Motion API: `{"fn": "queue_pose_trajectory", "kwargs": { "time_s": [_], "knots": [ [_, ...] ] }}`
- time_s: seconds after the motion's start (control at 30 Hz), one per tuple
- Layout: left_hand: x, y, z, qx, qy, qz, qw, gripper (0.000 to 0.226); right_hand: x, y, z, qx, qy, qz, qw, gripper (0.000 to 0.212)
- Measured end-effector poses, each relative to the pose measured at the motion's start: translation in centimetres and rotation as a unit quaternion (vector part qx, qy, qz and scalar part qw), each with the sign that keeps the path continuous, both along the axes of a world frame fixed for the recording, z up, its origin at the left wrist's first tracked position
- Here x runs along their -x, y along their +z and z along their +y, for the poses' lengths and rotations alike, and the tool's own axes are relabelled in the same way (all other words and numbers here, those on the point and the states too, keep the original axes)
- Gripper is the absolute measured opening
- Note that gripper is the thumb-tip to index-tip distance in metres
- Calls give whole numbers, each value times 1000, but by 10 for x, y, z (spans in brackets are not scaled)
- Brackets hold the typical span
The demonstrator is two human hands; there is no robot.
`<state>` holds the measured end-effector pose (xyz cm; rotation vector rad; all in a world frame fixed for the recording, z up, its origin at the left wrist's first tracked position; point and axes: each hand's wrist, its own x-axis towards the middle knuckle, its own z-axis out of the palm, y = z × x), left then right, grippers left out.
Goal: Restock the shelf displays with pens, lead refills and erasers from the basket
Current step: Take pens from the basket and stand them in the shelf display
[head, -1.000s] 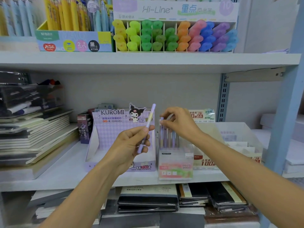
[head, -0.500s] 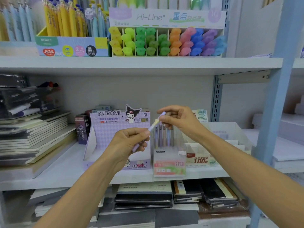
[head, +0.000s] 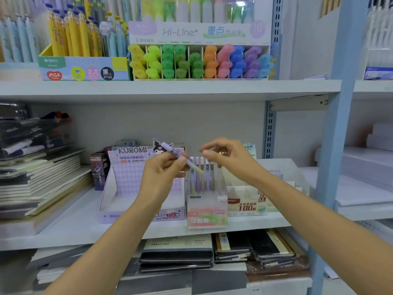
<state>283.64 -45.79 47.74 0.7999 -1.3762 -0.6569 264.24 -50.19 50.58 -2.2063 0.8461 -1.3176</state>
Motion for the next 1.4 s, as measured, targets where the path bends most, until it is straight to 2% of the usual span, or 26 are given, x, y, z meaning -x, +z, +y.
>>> {"fn": "queue_pose_trajectory", "kwargs": {
  "time_s": [0.07, 0.17, 0.27, 0.37, 0.47, 0.6, 0.87, 1.03, 1.23, 1.3, 1.4],
  "knots": [
    [6, 2, -2, 29, 28, -82, 996, 12, -11, 8, 1, 24, 16, -35, 999, 26],
    [13, 4, -6, 54, 74, -185, 978, 12, -28, 16, 4, 43, 49, -1, 998, 22],
    [13, 3, -7, 63, 100, -219, 969, 16, -32, 18, 3, 53, 56, 5, 997, 10],
    [4, -13, -1, 78, 116, -262, 955, 28, -21, 15, -5, 47, 19, -68, 996, 10],
    [-5, -42, 10, 136, 142, -356, 914, 28, -9, 7, -16, 42, -63, -129, 989, 10],
    [-11, -76, 14, 183, 143, -464, 855, 37, -11, -16, -28, 12, -126, -76, 989, 15],
    [-10, -85, 11, 204, 178, -484, 832, 48, -20, -25, -37, 43, -139, 48, 988, 10],
    [-10, -87, 10, 196, 180, -489, 830, 53, -23, -25, -38, 36, -114, 34, 992, 18],
    [-8, -88, 9, 193, 190, -498, 824, 59, -33, -27, -46, 65, -158, 60, 983, 6],
    [-6, -89, 9, 192, 192, -500, 822, 59, -32, -26, -45, 55, -172, 95, 979, 11],
    [-4, -87, 14, 173, 180, -499, 830, 58, -28, -27, -36, 50, -182, 161, 969, 31]
  ]
}}
